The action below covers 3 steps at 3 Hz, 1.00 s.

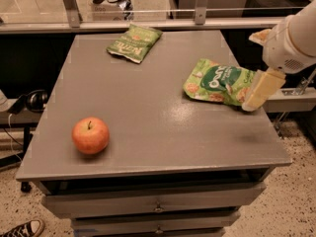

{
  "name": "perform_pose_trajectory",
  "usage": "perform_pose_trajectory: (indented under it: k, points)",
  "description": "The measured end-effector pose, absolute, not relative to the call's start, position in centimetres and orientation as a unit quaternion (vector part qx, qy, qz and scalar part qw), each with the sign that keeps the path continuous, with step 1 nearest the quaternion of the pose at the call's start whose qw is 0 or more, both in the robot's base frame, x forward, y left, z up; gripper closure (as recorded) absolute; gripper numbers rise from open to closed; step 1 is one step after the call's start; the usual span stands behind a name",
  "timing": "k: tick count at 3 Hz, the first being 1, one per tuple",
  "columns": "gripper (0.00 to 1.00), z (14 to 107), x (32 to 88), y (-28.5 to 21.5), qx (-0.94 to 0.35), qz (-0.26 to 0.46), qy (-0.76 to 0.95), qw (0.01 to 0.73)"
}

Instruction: Move green rice chip bag near apple

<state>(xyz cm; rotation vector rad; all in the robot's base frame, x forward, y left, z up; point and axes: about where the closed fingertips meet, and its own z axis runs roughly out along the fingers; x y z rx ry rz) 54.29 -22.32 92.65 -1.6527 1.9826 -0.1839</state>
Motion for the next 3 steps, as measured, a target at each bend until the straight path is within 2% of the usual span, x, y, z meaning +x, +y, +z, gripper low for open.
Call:
perform_pose_trajectory:
  k: [2,3]
  points:
    - [0.0,89.7,59.9,-19.7,-0.596,-0.042,0.744,0.301]
    - [0.19,88.5,61.1,-18.5,-0.588,-0.026,0.75,0.303]
